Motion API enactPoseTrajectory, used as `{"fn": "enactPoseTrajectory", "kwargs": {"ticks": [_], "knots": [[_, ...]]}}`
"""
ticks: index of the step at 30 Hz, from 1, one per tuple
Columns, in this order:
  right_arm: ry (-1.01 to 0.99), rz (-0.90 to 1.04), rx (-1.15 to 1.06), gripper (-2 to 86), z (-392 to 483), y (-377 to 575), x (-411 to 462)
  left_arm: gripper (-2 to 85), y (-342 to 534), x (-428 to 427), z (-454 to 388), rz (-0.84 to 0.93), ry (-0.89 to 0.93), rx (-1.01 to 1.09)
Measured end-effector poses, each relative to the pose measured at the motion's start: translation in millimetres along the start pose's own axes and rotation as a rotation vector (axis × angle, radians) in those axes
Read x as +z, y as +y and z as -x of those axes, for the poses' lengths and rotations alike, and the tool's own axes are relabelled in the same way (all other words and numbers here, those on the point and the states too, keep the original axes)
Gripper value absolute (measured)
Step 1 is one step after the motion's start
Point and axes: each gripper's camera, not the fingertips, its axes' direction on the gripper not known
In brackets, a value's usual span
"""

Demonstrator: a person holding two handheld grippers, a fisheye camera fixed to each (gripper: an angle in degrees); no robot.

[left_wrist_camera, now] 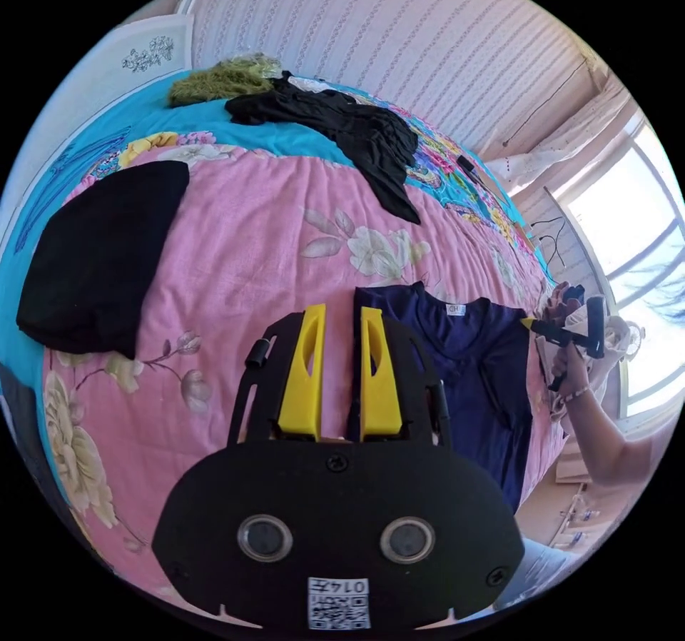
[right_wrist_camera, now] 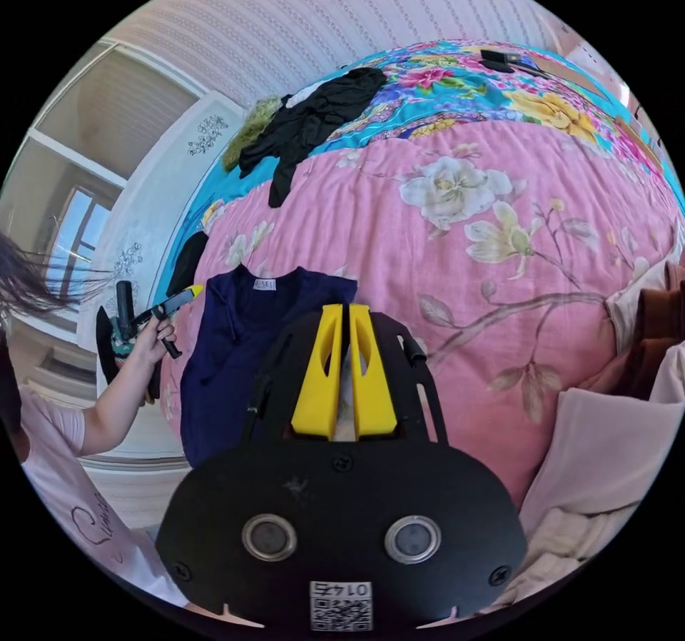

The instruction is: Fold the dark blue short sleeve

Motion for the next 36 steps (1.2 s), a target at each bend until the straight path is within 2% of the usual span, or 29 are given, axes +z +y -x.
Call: {"fn": "enactPoseTrajectory", "kwargs": {"ticks": [3, 6, 8, 16, 21, 27, 36], "knots": [[-0.039, 0.018, 0.035, 0.8, -12.3, 2.4, 0.0, 8.7, -5.5, 1.7, 2.2, 0.01, 0.07, -0.002], [-0.023, 0.048, 0.027, 0.7, -10.7, 3.8, 5.2, 3.4, -9.5, 14.0, 2.7, 0.122, 0.061, 0.036], [-0.006, 0.061, 0.009, 0.6, -5.5, 3.4, 4.7, 1.5, -9.7, 4.9, 5.6, 0.13, 0.094, 0.03], [-0.119, -0.062, -0.103, 0.6, 35.7, 33.5, -57.1, 0.0, 33.9, -110.5, -7.4, -0.019, 0.106, 0.146], [-0.192, -0.089, -0.175, 0.6, 62.1, 78.3, -89.9, 0.0, 104.3, -183.8, -5.2, -0.082, 0.119, 0.183], [-0.235, -0.065, -0.309, 0.6, 92.7, 150.9, -105.4, -0.1, 202.1, -233.8, -0.1, -0.112, 0.078, 0.213], [-0.218, 0.105, -0.281, 0.6, 128.1, 311.2, -75.6, -0.3, 382.8, -260.3, 20.9, -0.049, 0.17, 0.033]]}}
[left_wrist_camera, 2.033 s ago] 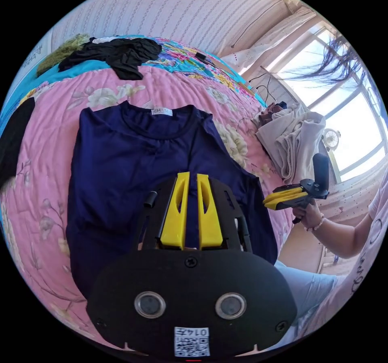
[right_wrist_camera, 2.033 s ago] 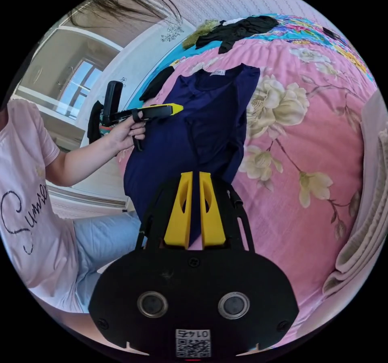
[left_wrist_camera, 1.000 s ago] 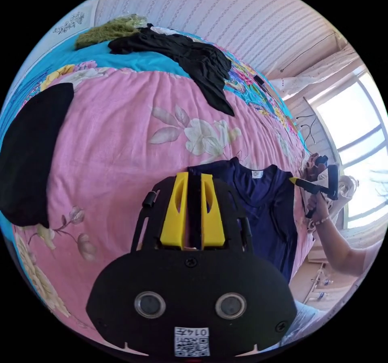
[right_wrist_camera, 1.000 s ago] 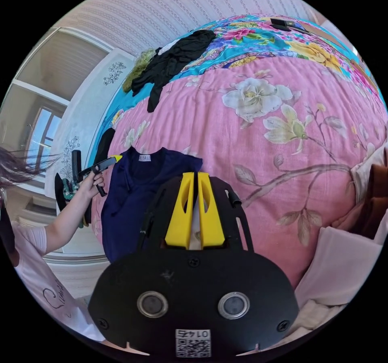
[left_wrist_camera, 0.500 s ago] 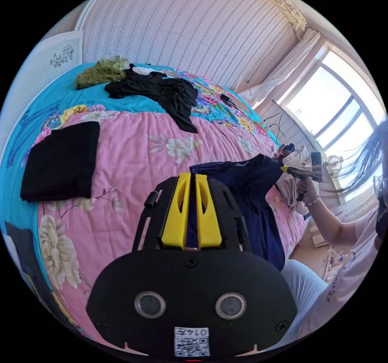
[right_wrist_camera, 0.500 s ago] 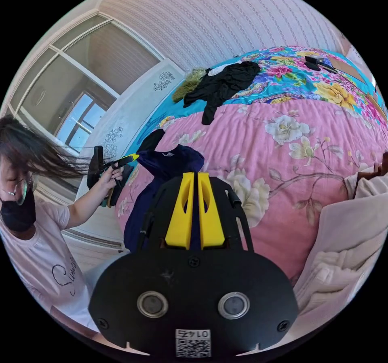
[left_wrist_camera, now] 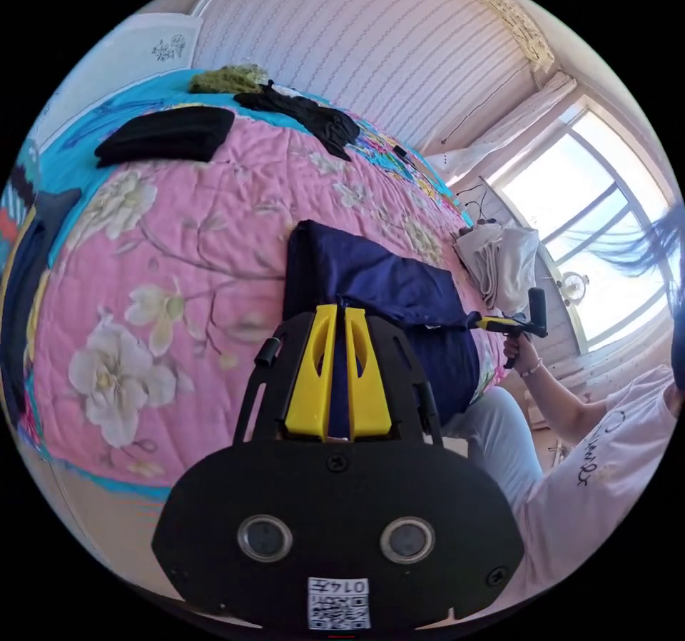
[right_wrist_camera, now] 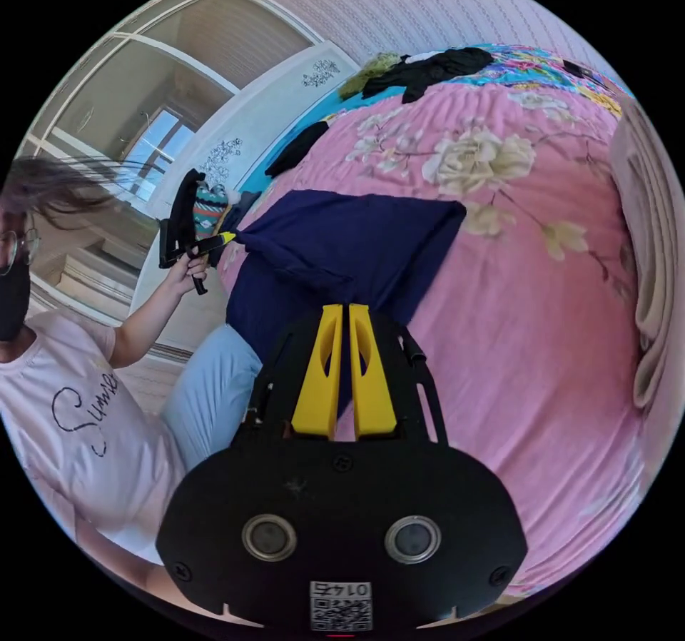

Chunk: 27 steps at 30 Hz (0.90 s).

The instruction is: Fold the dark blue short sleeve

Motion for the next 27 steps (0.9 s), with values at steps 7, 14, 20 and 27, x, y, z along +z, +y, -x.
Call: {"fn": "enactPoseTrajectory", "kwargs": {"ticks": [7, 14, 20, 27], "knots": [[-0.001, 0.009, 0.061, 0.6, 65.9, 81.4, 7.1, -0.5, 98.7, -30.5, -1.3, -0.03, 0.028, -0.09], [-0.011, 0.013, 0.016, 0.6, 135.2, 117.8, 2.0, -0.4, 162.8, -33.8, -2.7, 0.012, 0.094, -0.104], [0.127, 0.187, 0.028, 0.6, 174.0, 132.0, 29.0, 1.4, 199.9, -20.2, -16.6, 0.038, -0.035, -0.054], [0.307, 0.291, -0.03, 0.2, 225.7, 133.5, 27.6, 0.5, 225.6, -4.4, -109.6, 0.087, -0.291, 0.278]]}}
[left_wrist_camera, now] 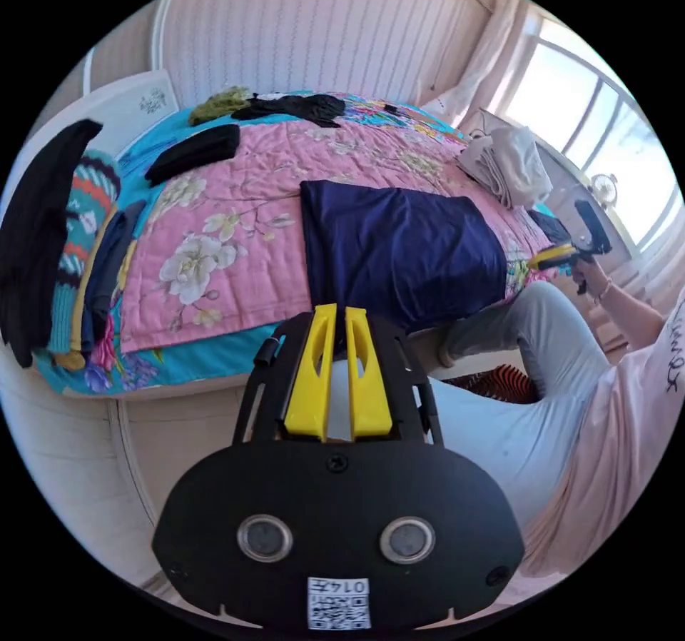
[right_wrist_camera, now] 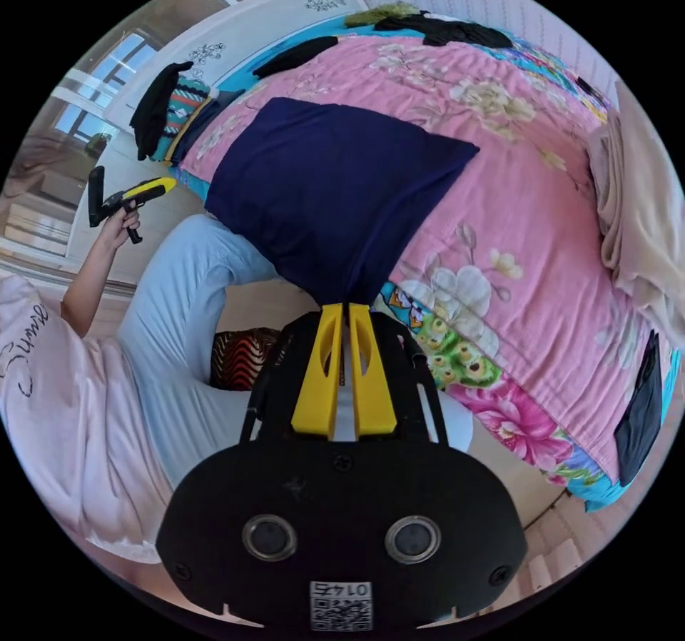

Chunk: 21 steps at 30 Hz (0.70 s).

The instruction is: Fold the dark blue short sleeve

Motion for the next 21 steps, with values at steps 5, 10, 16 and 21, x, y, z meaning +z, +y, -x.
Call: {"fn": "enactPoseTrajectory", "kwargs": {"ticks": [5, 10, 16, 21], "knots": [[0.128, -0.128, -0.136, -0.3, 59.4, -78.7, -13.1, -0.9, -23.5, 64.0, -113.9, -0.001, 0.126, 0.227], [0.278, -0.066, -0.242, -0.3, 103.3, -183.3, 24.4, -1.0, -44.7, 147.2, -185.5, 0.117, 0.035, 0.299], [0.28, 0.095, -0.206, -0.3, 97.4, -237.1, 86.2, -1.0, -38.6, 205.6, -210.1, 0.142, 0.034, 0.292], [0.138, 0.086, -0.198, -0.3, 70.8, -209.4, 67.1, -1.0, -44.6, 212.8, -223.7, 0.129, 0.078, 0.285]]}}
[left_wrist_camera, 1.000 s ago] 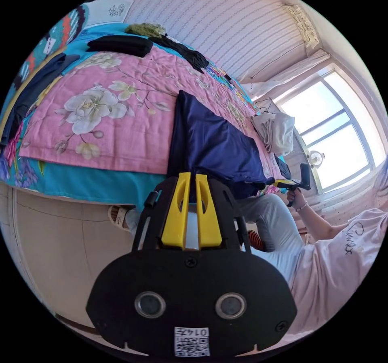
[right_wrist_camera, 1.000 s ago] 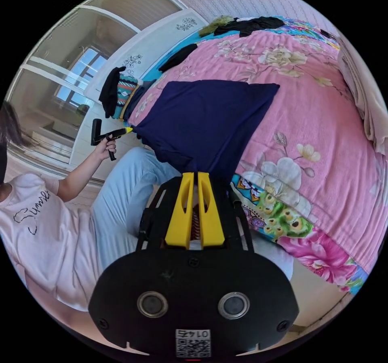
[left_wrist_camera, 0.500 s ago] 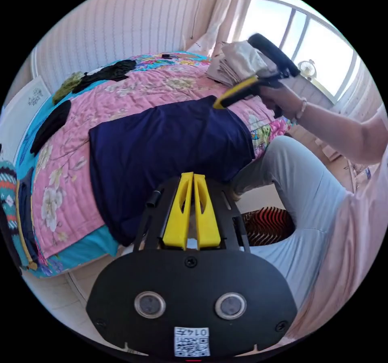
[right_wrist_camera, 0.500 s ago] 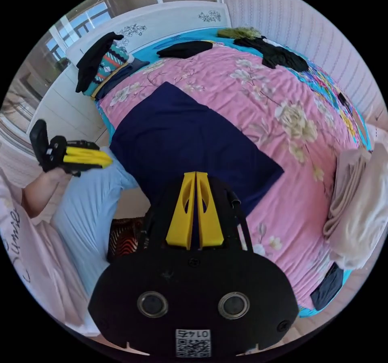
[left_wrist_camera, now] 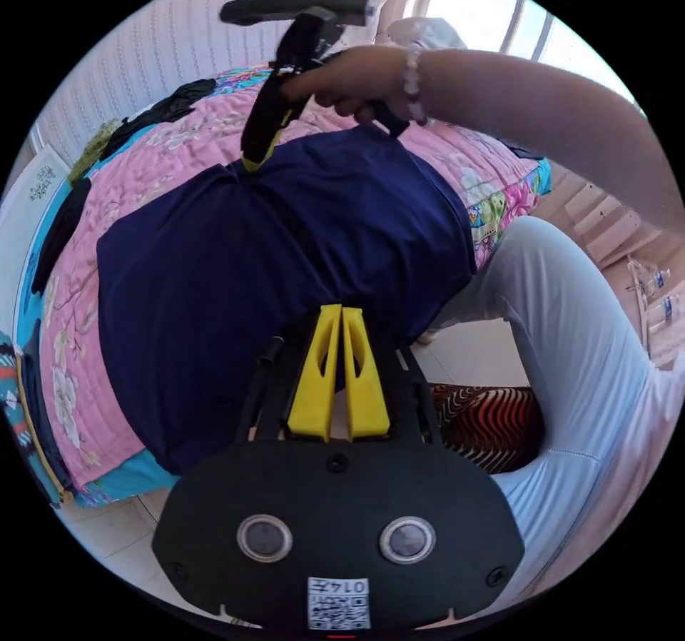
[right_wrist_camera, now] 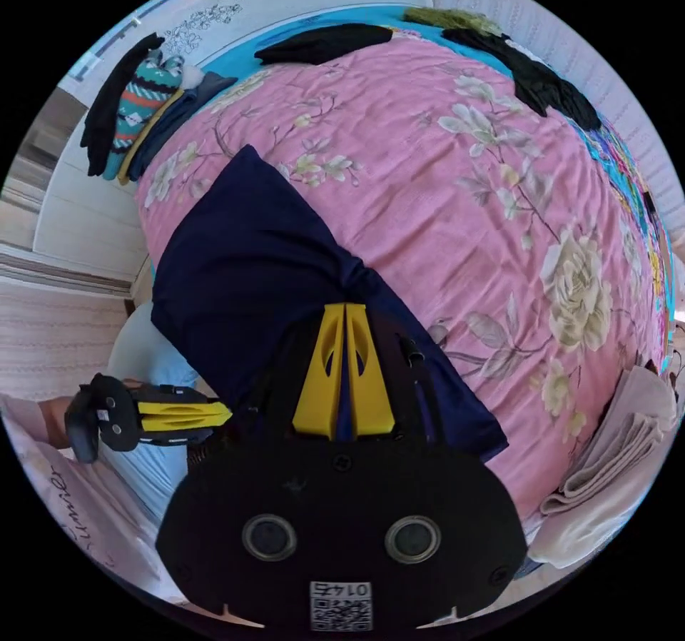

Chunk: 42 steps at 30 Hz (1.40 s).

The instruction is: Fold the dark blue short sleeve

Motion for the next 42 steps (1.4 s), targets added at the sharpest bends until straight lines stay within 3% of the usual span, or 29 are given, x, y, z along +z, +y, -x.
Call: {"fn": "enactPoseTrajectory", "kwargs": {"ticks": [3, 7, 13, 17, 24, 29, 35, 42], "knots": [[-0.043, -0.193, 0.1, 0.1, -17.7, 74.3, -32.3, -0.9, -10.1, -13.1, 3.8, -0.06, 0.073, -0.027], [-0.111, -0.369, 0.441, 1.9, -45.1, 226.9, -38.8, -0.4, -34.9, -23.4, 15.0, -0.111, 0.129, -0.023], [-0.235, -0.351, 0.695, 11.8, -50.6, 358.9, 12.0, 5.8, -112.6, -11.3, 14.3, -0.15, 0.031, 0.067], [-0.417, -0.321, 0.663, 13.6, -60.1, 368.3, 45.9, 7.8, -189.7, 34.2, 4.3, -0.087, 0.112, 0.09], [-0.372, -0.285, 0.644, 10.1, -73.0, 383.9, 72.4, 10.6, -298.0, 135.1, -47.4, 0.029, 0.123, 0.191], [-0.408, -0.306, 0.634, 10.8, -85.9, 398.8, 83.5, 8.2, -329.7, 199.5, -62.7, 0.236, 0.155, 0.197], [-0.342, -0.287, 0.6, 6.7, -89.3, 401.8, 89.3, 0.3, -343.9, 212.6, -60.8, 0.242, 0.162, 0.205], [-0.412, -0.266, 0.564, 1.0, -100.3, 400.7, 100.9, -1.0, -363.2, 211.5, -55.1, 0.253, 0.147, 0.169]]}}
